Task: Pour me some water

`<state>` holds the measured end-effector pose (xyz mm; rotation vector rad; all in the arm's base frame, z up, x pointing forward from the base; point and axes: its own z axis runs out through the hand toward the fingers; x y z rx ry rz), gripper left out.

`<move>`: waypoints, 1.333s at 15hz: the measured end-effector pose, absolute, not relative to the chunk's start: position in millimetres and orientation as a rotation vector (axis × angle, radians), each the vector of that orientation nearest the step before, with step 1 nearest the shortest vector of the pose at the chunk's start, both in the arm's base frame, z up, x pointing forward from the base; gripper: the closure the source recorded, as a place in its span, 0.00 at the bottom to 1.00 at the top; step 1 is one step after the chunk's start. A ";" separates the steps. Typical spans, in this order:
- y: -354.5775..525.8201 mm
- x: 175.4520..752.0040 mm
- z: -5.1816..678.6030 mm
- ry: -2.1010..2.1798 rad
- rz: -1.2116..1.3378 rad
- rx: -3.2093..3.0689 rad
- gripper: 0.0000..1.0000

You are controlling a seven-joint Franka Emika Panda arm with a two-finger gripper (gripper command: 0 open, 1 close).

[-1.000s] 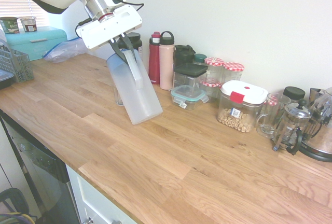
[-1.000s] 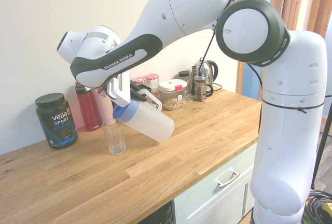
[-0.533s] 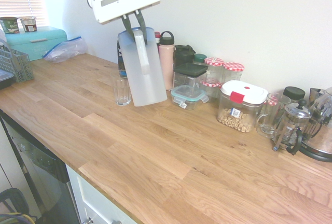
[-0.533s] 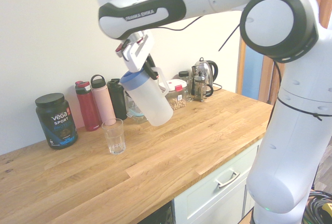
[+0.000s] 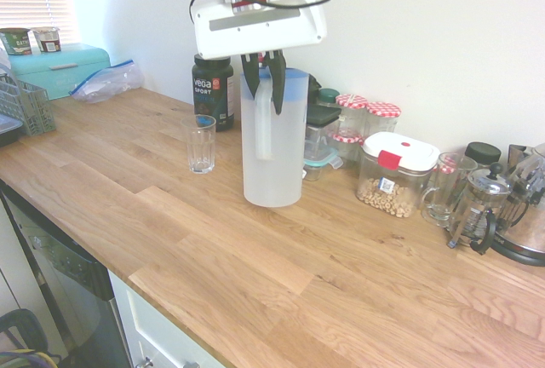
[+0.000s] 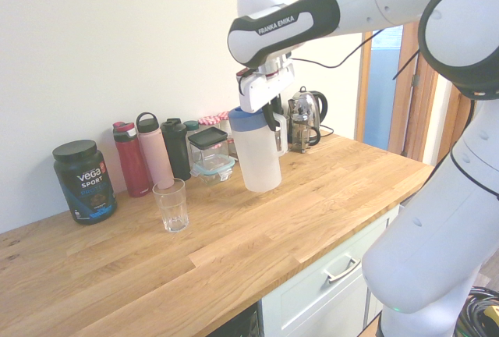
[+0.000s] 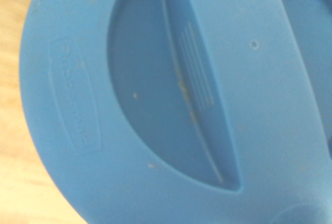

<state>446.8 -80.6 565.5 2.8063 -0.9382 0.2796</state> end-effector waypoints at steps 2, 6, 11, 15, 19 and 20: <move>-102.7 440.7 557.3 -1.062 0.365 2.797 1.00; -132.5 439.4 533.6 -1.301 0.569 2.767 1.00; -135.8 436.3 517.4 -1.365 0.565 2.726 1.00; -139.1 431.5 512.7 -1.365 0.499 2.701 1.00; -139.2 430.6 508.6 -1.372 0.465 2.699 0.00; -139.2 430.5 507.1 -1.381 0.455 2.696 0.00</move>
